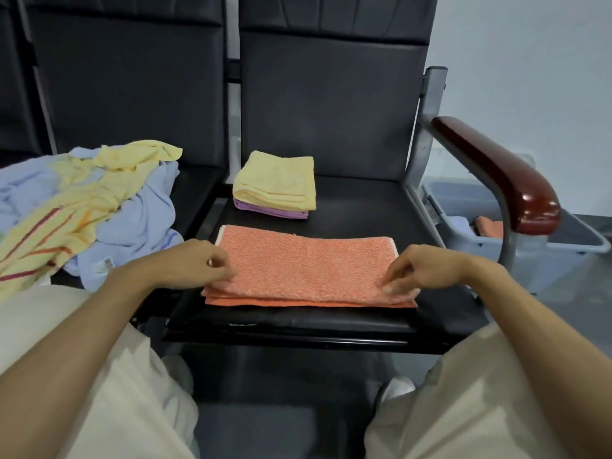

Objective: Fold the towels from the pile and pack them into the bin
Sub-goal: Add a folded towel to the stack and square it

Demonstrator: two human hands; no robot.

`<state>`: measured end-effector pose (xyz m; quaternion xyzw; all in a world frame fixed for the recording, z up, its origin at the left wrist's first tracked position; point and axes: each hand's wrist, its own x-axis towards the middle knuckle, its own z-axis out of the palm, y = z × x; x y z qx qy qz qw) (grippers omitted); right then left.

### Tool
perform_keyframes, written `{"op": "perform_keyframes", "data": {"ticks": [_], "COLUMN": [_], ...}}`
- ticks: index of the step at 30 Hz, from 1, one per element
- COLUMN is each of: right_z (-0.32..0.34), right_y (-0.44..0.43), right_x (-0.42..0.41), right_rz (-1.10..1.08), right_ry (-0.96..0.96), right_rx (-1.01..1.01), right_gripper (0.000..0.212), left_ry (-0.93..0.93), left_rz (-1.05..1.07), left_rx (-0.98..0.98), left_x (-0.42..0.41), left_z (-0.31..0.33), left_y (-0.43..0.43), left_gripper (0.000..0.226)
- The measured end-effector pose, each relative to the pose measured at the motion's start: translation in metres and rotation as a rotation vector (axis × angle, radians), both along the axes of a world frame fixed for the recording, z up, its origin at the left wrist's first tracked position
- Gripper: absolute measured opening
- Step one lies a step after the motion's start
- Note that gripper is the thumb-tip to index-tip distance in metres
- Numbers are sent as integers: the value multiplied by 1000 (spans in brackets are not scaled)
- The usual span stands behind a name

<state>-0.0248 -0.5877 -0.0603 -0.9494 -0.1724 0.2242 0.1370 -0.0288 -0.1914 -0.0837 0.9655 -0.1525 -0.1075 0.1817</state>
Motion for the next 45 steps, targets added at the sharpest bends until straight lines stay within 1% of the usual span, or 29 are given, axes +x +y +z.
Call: {"op": "perform_keyframes", "data": {"ticks": [2,4,6,8,10,12,14,16,19,21,22,26,27,29,32,35,36,38,40,43,45], "right_z": [-2,-7,-14,-22,-29,-34,-37,-35,-30,-28,-29,-30,-29,-28,-23,-18,-18,-16,-14,-11,-9], "right_y": [0,-4,-4,-1,5,9,12,13,14,16,15,12,12,12,10,11,13,14,11,8,8], "right_x": [5,11,15,18,22,27,30,30,23,21,22,25,25,27,27,27,26,26,25,25,25], "right_rz": [-110,-297,-428,-464,-489,-548,-618,-676,-703,-699,-694,-716,-727,-744,-758,-760,-767,-772,-769,-754,-745], "right_ry": [-87,-155,-154,-149,-152,-105,-33,23,95,127,129,109,112,123,148,138,138,149,172,202,202], "right_rx": [17,26,-41,-112,-119,-72,12,99,138,145,138,189,216,256,312,398,439,512,558,597,614], "right_gripper": [32,32,34,39,41,37,37,37,29,26,27,30,31,30,22,14,11,4,10,19,21], "left_ry": [24,-34,-109,-119,-57,44,128,173,172,186,219,444,475,522,549,517,505,500,519,559,542], "left_rz": [30,106,208,309,388,434,461,477,497,519,540,657,657,615,534,488,484,466,441,401,355], "left_rx": [-37,-87,-59,-13,10,-39,-117,-167,-239,-343,-426,-896,-966,-1037,-1059,-1064,-1047,-991,-912,-843,-761], "left_x": [4,10,18,23,25,30,32,32,25,21,18,10,12,16,25,30,31,36,37,34,33], "left_z": [-4,-8,-11,-16,-20,-26,-27,-25,-18,-13,-10,11,15,24,40,56,58,58,56,53,42], "left_y": [0,0,0,0,0,-1,0,0,-10,-15,-17,-27,-30,-38,-66,-110,-124,-152,-181,-219,-238], "left_gripper": [21,21,14,13,21,31,35,31,20,14,13,11,13,17,24,15,11,10,10,15,20]}}
